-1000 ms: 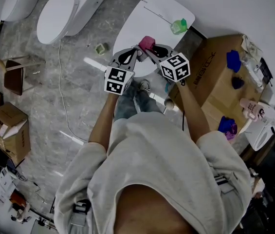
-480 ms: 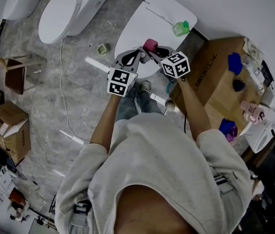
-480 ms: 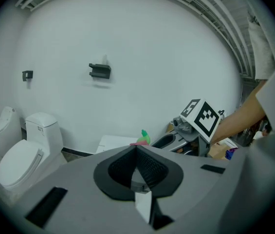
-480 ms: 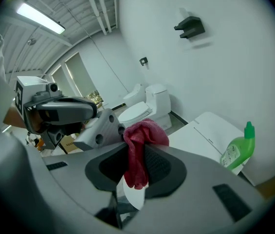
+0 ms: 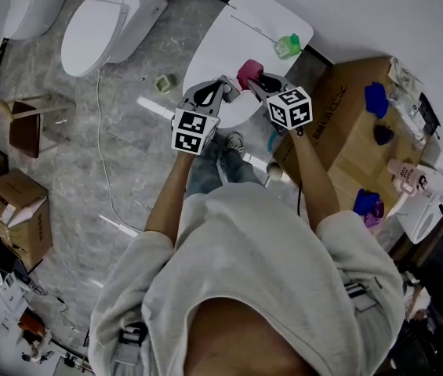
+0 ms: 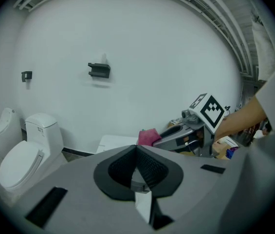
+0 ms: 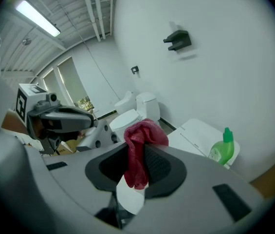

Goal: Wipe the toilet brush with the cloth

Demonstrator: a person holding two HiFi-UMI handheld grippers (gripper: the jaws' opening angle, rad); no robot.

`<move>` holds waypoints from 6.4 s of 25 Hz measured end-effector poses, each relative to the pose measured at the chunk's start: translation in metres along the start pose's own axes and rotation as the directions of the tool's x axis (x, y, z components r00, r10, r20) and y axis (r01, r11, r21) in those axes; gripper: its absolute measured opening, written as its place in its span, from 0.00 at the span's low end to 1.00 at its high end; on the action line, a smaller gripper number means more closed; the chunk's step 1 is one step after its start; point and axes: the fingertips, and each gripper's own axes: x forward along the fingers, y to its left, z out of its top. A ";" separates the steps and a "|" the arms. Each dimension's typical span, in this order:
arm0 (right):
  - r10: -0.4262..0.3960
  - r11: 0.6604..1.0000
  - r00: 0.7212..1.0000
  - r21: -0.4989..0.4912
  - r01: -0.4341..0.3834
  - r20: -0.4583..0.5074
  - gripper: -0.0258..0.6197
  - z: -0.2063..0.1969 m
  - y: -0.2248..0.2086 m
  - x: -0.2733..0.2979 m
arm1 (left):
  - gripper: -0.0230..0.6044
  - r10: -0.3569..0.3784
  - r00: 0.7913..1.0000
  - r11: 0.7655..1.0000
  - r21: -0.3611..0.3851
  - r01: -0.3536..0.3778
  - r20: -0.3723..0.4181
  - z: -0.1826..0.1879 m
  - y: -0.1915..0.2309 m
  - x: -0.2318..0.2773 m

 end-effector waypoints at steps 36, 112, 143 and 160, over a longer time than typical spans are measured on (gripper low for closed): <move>-0.046 0.999 0.996 0.021 0.044 0.073 0.19 -0.006 0.041 -0.015 | 0.07 0.010 1.000 1.000 0.009 -0.010 -0.006 0.004 0.006 0.005; -0.105 0.989 0.989 0.094 0.115 -0.102 0.19 -0.079 0.032 0.003 | 0.07 -0.011 1.000 1.000 0.022 0.011 -0.009 0.003 0.009 0.006; -0.019 0.960 0.987 0.280 -0.028 0.162 0.19 0.016 0.032 -0.008 | 0.07 0.002 1.000 1.000 0.029 -0.001 -0.017 0.006 0.011 0.010; -0.095 0.952 0.995 0.292 0.087 0.016 0.19 -0.046 0.003 -0.007 | 0.07 0.004 1.000 0.999 0.040 -0.003 -0.025 0.006 0.009 0.013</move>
